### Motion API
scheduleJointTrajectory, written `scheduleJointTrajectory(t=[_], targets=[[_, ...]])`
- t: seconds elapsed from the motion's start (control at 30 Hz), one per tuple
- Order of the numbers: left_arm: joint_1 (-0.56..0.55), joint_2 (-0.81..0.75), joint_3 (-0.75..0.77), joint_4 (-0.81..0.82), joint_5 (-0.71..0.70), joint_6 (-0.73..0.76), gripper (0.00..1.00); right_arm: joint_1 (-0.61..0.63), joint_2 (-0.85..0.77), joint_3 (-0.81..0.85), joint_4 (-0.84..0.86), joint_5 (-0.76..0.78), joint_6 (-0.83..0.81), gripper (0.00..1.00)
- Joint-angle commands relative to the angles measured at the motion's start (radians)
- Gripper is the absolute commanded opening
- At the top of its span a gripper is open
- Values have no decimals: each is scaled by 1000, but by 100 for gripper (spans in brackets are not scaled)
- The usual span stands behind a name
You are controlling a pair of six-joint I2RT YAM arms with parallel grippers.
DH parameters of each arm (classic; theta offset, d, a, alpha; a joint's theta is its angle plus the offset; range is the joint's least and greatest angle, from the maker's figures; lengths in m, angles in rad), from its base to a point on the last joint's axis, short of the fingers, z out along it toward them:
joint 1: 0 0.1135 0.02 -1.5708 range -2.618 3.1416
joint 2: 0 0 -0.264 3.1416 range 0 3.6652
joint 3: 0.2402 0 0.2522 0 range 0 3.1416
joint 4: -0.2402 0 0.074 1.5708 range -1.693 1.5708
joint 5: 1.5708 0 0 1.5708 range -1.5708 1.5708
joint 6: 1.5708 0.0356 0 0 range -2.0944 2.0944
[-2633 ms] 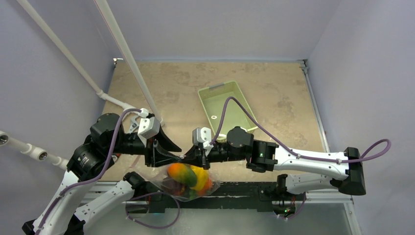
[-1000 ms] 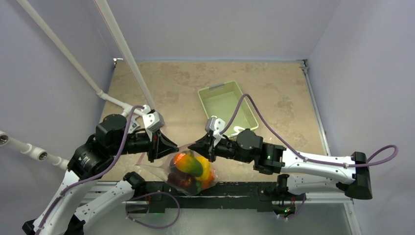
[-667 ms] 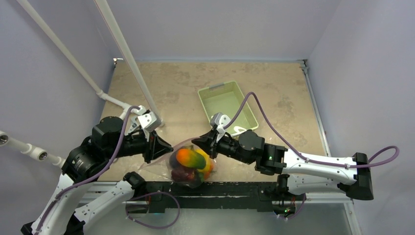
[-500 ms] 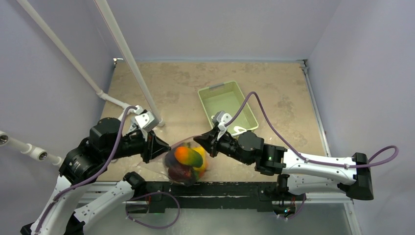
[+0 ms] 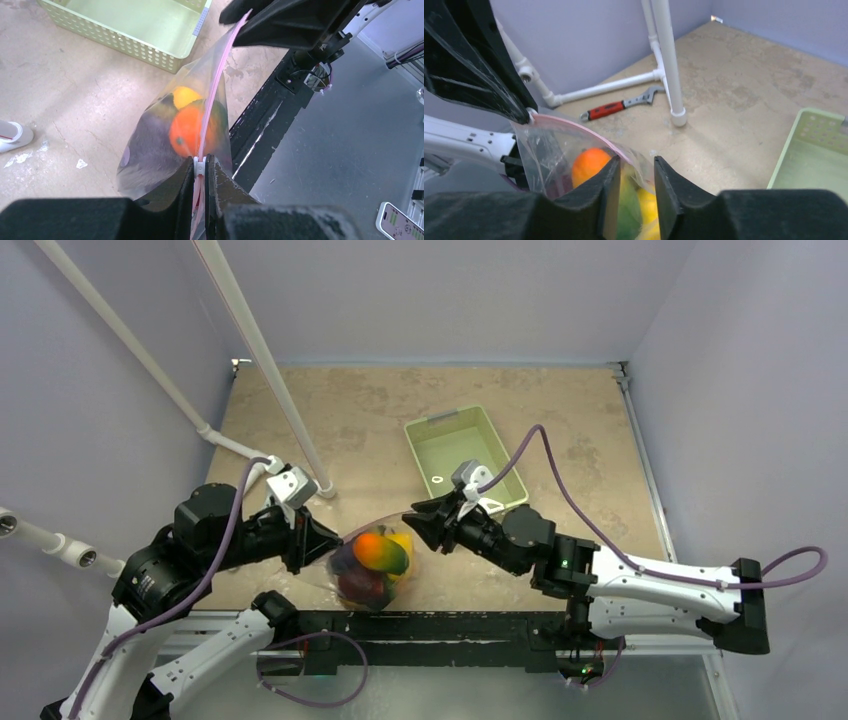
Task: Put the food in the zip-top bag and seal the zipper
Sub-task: Zip the zipper food storage bag at the center of the board.
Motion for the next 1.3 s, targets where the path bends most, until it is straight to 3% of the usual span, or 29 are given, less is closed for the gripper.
scheduleJointTrajectory(t=[0.0, 0.17, 0.53, 0.87, 1.13, 1.27], targets=[[1, 5, 18, 14, 17, 1, 0, -13, -57, 46, 1, -69, -103, 40], [1, 21, 9, 35, 30, 13, 0, -13, -56, 85, -38, -115, -218, 56], [0, 60, 8, 71, 104, 51, 0, -13, 35, 225, -105, -284, -515, 62], [0, 75, 44, 84, 131, 63, 0, -13, 178, 364, -254, -480, -651, 63], [0, 66, 46, 90, 144, 61, 0, -13, 245, 367, -257, -481, -658, 58], [1, 62, 45, 94, 145, 59, 0, -13, 265, 363, -248, -477, -656, 51]])
